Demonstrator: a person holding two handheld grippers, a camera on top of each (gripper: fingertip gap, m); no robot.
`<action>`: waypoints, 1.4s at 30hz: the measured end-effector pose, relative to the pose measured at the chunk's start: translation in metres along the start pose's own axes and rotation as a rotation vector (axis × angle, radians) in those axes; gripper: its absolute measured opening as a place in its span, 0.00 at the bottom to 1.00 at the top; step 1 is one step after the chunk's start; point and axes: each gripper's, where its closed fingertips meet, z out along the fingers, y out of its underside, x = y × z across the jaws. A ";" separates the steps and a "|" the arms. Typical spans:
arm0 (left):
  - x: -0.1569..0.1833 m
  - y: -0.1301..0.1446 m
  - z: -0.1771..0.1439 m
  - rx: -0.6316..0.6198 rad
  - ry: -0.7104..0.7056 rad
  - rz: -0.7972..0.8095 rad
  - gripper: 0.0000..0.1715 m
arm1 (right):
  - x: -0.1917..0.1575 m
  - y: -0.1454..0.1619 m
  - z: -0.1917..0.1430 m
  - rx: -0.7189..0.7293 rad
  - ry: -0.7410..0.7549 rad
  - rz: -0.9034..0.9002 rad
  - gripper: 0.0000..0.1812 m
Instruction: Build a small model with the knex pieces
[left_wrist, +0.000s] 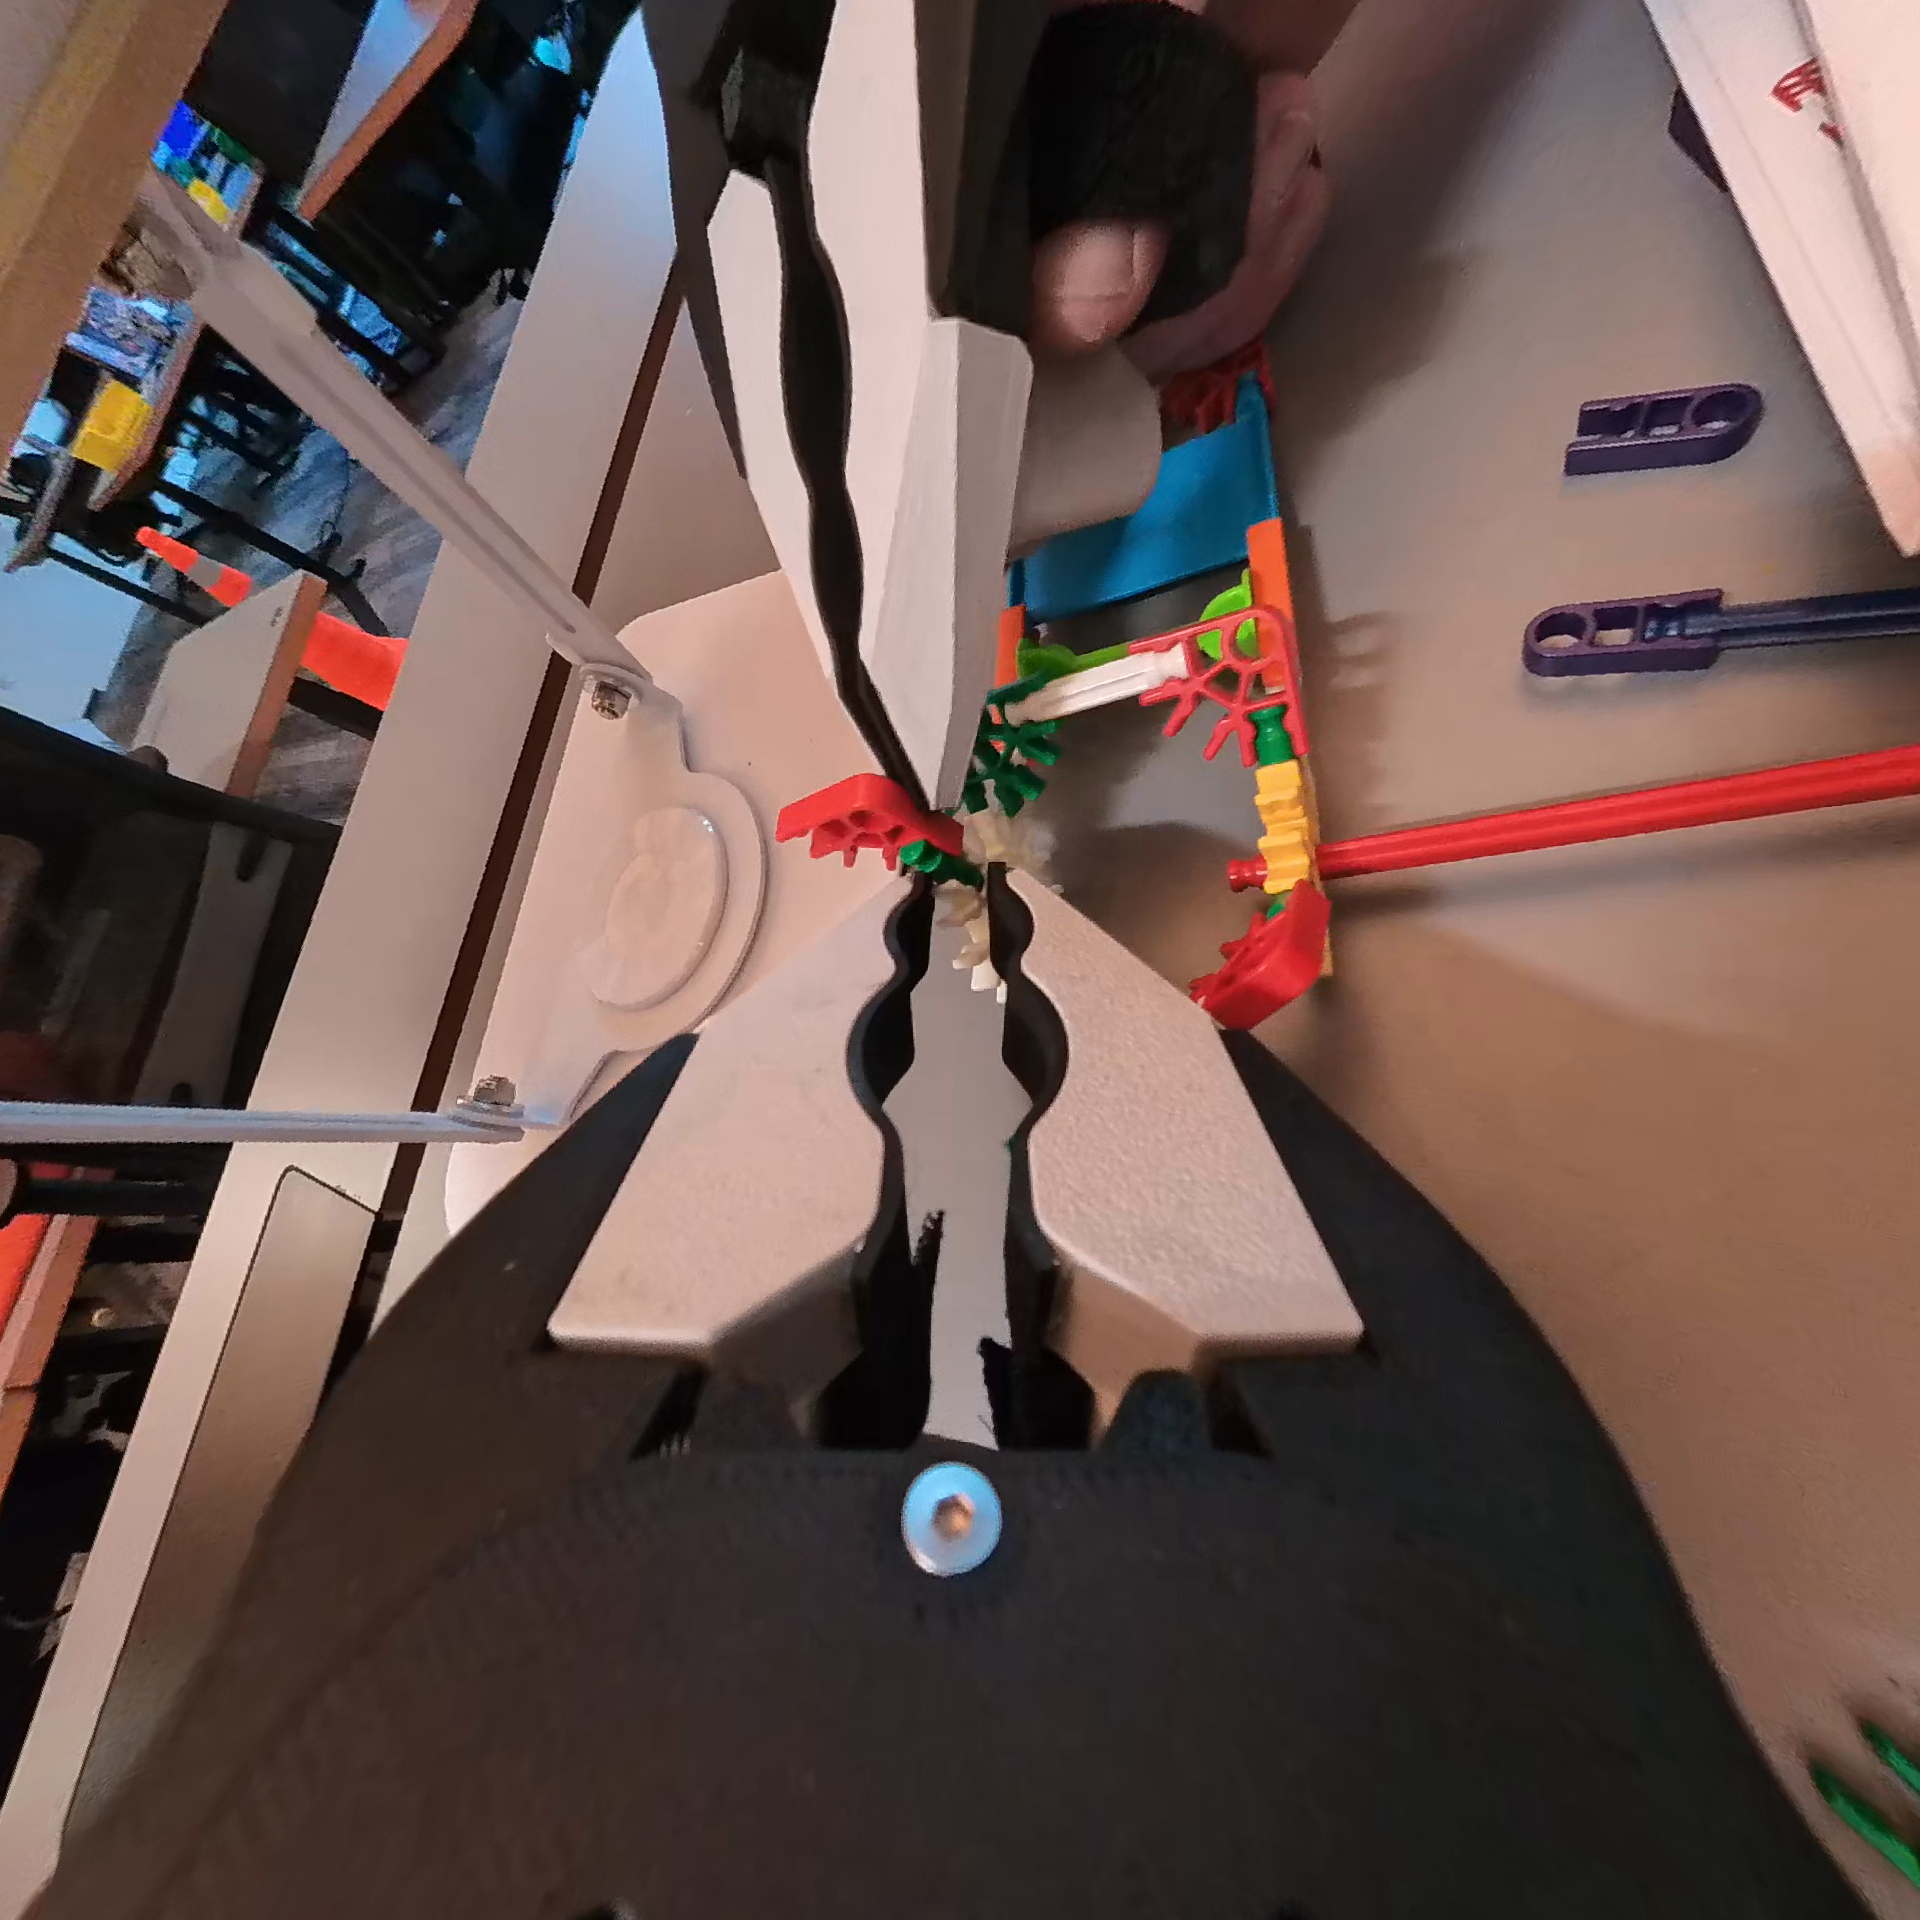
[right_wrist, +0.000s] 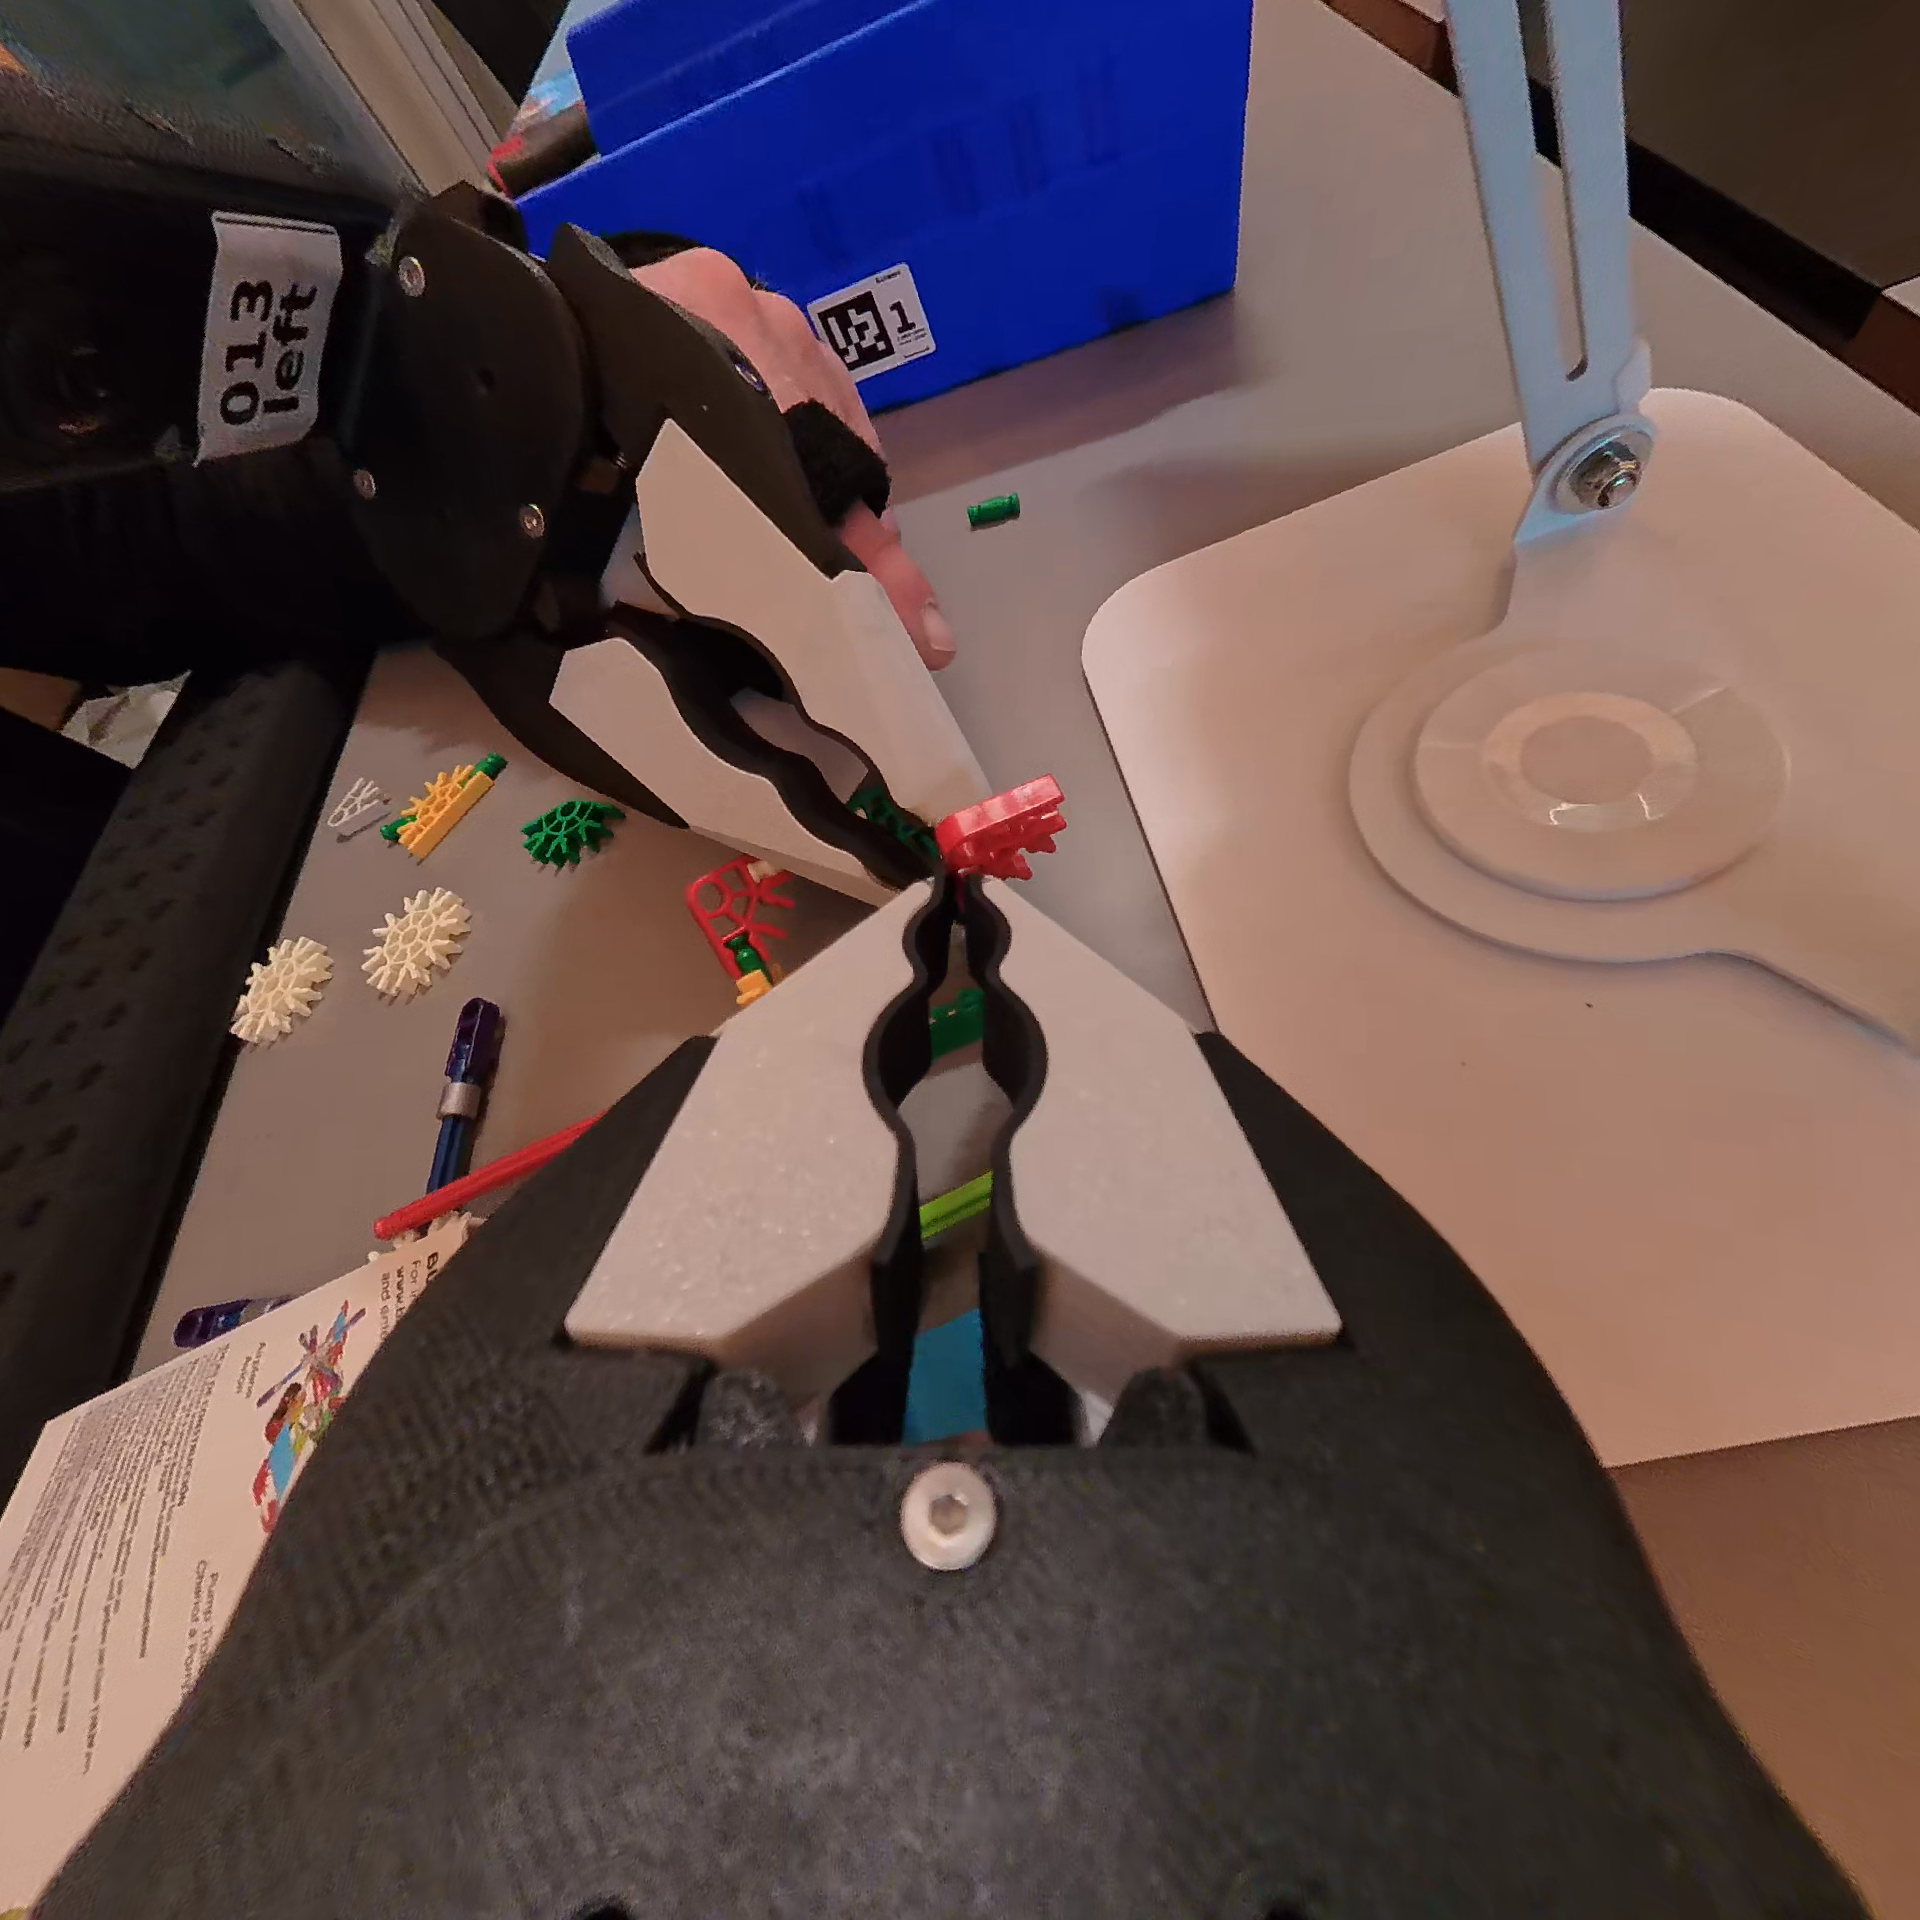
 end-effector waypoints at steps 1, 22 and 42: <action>0.000 0.000 0.000 -0.001 -0.001 0.003 0.05 | 0.000 0.000 0.000 0.001 0.001 0.002 0.00; 0.000 0.001 -0.004 -0.061 -0.041 0.074 0.06 | -0.001 0.001 0.003 -0.001 0.008 -0.012 0.00; -0.007 -0.013 -0.014 0.021 -0.082 0.060 0.00 | -0.004 0.006 0.012 -0.047 0.003 -0.027 0.00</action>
